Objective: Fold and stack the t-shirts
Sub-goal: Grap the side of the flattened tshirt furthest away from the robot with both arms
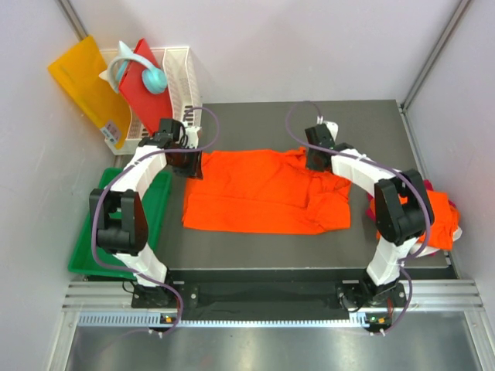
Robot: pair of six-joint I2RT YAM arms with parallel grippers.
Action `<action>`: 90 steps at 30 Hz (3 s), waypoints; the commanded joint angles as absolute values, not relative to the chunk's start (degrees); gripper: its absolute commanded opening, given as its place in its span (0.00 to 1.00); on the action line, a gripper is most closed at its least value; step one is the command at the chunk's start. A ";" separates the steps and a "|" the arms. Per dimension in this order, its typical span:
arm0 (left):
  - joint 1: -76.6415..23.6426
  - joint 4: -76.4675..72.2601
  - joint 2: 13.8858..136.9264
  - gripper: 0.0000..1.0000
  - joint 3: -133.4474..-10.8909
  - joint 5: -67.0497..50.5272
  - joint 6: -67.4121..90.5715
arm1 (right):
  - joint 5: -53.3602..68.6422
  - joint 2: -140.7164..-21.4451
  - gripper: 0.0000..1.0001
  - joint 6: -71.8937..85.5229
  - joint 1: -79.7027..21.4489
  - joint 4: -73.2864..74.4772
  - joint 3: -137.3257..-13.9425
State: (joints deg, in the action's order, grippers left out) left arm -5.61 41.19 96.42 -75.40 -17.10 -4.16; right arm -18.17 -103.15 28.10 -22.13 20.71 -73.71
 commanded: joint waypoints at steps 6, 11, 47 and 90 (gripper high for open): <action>-5.36 41.13 97.64 0.37 -75.76 -18.89 -4.22 | -18.72 -101.42 0.00 34.89 -25.58 22.24 -66.18; -5.36 42.10 98.26 0.37 -76.73 -19.51 -4.39 | -19.95 -99.94 0.25 32.26 -25.58 19.07 -71.09; -5.36 41.48 96.94 0.38 -75.59 -18.98 -3.95 | -12.56 -116.20 0.00 28.83 -22.84 22.07 -91.68; -5.36 40.52 97.21 0.38 -74.18 -18.72 -4.13 | -18.81 -106.96 0.45 22.59 -33.58 24.35 -83.50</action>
State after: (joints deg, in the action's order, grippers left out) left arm -5.61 41.56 98.19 -74.32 -17.96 -4.16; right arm -16.64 -106.85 25.21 -34.39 21.87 -83.55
